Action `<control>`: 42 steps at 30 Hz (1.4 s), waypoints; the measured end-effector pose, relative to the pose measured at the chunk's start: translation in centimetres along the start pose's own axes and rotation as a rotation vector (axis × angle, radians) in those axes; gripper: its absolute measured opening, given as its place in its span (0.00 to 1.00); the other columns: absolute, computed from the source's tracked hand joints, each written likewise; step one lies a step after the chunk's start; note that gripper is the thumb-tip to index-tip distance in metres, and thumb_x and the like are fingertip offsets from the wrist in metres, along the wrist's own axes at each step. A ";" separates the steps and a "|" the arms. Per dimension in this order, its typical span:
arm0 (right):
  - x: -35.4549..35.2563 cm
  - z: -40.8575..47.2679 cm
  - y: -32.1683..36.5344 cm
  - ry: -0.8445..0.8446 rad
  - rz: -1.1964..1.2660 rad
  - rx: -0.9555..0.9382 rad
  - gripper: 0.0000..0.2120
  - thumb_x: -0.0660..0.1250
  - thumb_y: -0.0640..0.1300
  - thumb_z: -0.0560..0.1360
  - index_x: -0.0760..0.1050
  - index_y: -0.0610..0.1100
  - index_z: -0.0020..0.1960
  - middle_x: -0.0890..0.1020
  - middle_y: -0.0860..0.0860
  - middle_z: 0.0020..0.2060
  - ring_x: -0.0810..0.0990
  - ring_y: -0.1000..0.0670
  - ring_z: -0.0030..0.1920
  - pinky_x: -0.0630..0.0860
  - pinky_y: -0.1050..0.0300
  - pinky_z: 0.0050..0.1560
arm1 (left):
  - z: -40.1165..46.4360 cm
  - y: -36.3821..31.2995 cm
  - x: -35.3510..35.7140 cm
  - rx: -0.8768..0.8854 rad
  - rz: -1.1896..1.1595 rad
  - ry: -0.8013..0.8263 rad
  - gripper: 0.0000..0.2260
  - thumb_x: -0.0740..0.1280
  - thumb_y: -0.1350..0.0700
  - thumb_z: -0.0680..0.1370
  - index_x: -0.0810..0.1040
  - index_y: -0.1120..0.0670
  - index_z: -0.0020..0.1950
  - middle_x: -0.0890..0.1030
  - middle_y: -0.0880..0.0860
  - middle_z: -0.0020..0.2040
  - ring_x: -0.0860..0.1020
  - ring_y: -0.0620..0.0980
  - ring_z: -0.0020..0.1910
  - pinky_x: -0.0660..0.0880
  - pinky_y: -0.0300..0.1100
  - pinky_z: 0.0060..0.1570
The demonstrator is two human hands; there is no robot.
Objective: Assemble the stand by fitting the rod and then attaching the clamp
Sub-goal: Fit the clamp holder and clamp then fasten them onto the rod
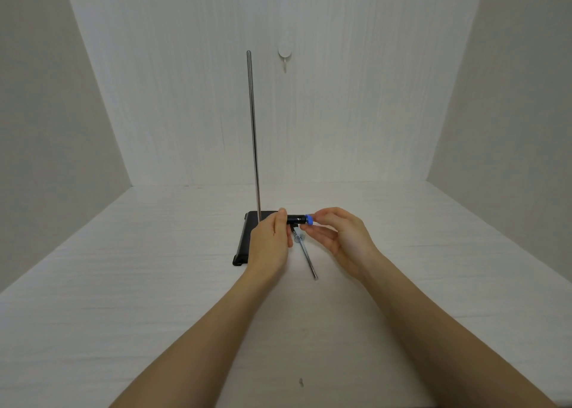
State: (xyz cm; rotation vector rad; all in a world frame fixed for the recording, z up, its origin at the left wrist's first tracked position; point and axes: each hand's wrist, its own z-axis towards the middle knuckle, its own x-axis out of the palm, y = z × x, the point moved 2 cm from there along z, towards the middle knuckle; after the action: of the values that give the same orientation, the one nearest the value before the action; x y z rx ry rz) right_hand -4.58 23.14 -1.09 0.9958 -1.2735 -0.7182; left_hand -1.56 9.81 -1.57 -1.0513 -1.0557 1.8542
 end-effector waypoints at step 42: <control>0.0 -0.1 -0.1 0.007 -0.123 -0.080 0.10 0.63 0.24 0.71 0.79 0.34 0.37 0.82 0.41 0.44 0.86 0.50 0.41 0.81 0.61 0.50 | 0.1 -0.1 -0.2 -0.012 0.006 -0.008 0.21 0.51 0.51 0.83 0.69 0.58 0.33 0.71 0.51 0.28 0.66 0.45 0.26 0.64 0.35 0.29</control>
State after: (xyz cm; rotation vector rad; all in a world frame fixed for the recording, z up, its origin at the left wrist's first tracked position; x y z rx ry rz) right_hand -4.45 23.12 -1.23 1.0169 -1.1757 -0.8536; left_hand -1.55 9.69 -1.41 -1.0556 -1.0709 1.8604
